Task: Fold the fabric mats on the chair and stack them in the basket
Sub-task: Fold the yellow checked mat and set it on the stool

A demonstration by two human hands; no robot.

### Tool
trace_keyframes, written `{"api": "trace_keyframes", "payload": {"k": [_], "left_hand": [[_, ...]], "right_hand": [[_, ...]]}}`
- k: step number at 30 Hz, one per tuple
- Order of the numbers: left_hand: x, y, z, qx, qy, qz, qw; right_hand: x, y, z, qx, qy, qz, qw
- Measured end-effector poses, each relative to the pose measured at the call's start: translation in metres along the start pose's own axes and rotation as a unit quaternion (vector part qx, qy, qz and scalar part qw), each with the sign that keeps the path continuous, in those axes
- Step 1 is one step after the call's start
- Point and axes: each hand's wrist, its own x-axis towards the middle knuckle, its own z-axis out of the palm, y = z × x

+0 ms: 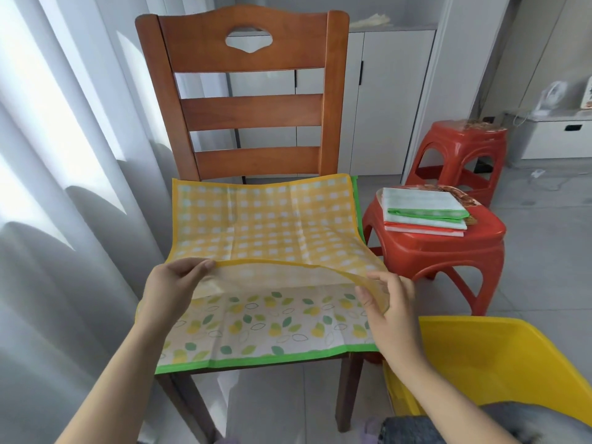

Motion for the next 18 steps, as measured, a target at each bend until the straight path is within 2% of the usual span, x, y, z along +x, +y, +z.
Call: {"api": "trace_keyframes", "payload": {"k": [9, 13, 18], "left_hand": [[0.001, -0.001, -0.003, -0.038, 0.012, -0.005, 0.999], [0.004, -0.003, -0.007, -0.039, 0.002, -0.007, 0.999], [0.005, -0.005, -0.009, -0.024, -0.01, -0.011, 1.0]], "right_hand": [[0.006, 0.008, 0.003, -0.002, 0.043, -0.07, 0.997], [0.023, 0.006, -0.014, 0.037, -0.023, -0.091, 0.995], [0.039, 0.007, -0.037, 0.112, -0.094, -0.067, 0.987]]}}
